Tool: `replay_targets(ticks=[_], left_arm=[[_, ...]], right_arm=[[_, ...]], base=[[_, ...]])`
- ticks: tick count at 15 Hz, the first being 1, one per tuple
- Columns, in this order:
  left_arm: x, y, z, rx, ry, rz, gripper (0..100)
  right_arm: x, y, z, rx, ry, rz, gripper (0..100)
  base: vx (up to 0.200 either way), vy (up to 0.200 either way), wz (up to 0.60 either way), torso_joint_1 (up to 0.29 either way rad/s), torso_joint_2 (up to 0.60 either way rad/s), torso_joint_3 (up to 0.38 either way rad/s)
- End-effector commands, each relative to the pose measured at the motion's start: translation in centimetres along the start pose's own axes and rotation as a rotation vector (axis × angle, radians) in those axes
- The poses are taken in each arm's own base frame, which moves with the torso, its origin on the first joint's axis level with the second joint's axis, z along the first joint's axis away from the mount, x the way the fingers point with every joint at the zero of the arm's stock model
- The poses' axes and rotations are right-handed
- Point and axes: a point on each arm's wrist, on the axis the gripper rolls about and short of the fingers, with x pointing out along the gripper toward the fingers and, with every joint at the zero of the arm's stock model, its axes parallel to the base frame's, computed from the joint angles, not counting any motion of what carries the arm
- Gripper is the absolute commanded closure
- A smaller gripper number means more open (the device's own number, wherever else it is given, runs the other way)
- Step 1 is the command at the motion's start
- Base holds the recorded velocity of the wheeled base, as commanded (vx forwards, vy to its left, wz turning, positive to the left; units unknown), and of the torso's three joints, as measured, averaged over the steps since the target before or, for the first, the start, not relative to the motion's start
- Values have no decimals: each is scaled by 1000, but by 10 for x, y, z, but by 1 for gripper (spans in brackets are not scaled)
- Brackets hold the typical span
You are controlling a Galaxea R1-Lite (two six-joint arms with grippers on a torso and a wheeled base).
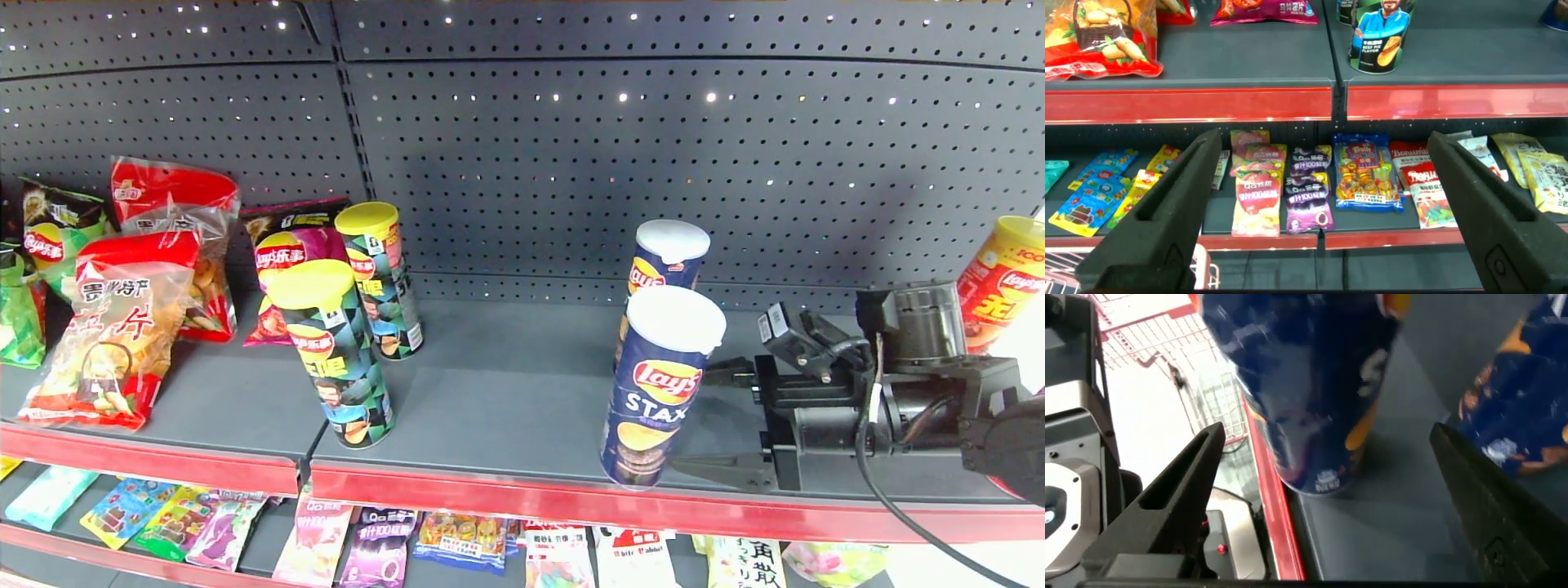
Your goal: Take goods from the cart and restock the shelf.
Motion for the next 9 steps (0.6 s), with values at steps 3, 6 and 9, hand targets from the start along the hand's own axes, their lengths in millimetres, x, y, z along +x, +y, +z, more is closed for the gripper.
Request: replay_targets(ticks=[3, 6, 9], left_arm=[[0, 0, 0, 0, 1, 0, 0], [0, 0, 0, 0, 1, 0, 0], [0, 0, 0, 0, 1, 0, 0]], right_arm=[[9, 3, 5, -18, 14, -1, 0], [14, 5, 7, -28, 14, 9, 0], [18, 4, 9, -26, 12, 18, 0]], base=[[0, 0, 0, 0, 0, 0], [0, 0, 0, 0, 0, 0], [0, 0, 0, 0, 0, 0]])
